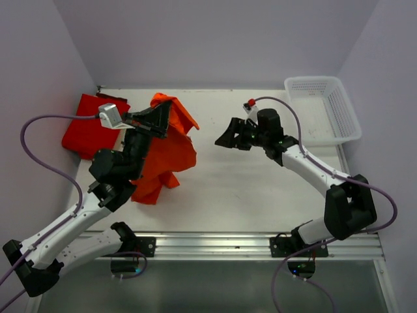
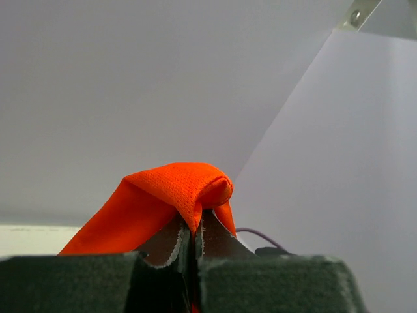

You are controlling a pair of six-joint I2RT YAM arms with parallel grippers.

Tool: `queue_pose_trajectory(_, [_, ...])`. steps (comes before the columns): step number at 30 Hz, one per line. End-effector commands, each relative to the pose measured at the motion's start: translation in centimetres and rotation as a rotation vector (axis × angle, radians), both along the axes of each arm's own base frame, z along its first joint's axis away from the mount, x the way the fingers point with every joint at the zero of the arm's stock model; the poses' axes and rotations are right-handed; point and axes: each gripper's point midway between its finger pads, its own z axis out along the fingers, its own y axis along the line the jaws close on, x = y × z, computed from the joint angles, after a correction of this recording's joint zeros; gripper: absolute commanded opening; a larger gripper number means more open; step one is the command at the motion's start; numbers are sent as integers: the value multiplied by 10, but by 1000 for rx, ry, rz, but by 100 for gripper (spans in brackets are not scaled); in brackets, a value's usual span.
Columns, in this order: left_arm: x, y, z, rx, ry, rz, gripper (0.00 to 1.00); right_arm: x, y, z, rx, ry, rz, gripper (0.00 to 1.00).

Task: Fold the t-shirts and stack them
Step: Flatten the tshirt out

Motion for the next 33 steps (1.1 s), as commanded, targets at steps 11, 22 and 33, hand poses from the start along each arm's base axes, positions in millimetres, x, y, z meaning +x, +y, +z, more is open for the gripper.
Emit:
queue_pose_trajectory(11, [-14,-2,42,55,-29,-53,0,-74,57,-46,44,43,182,74])
queue_pose_trajectory(22, [-37,13,89,65,-97,-63,0,-64,23,-111,-270,60,28,73])
queue_pose_trajectory(33, [-45,3,109,80,-110,-130,0,-38,7,-132,-379,94,-135,73])
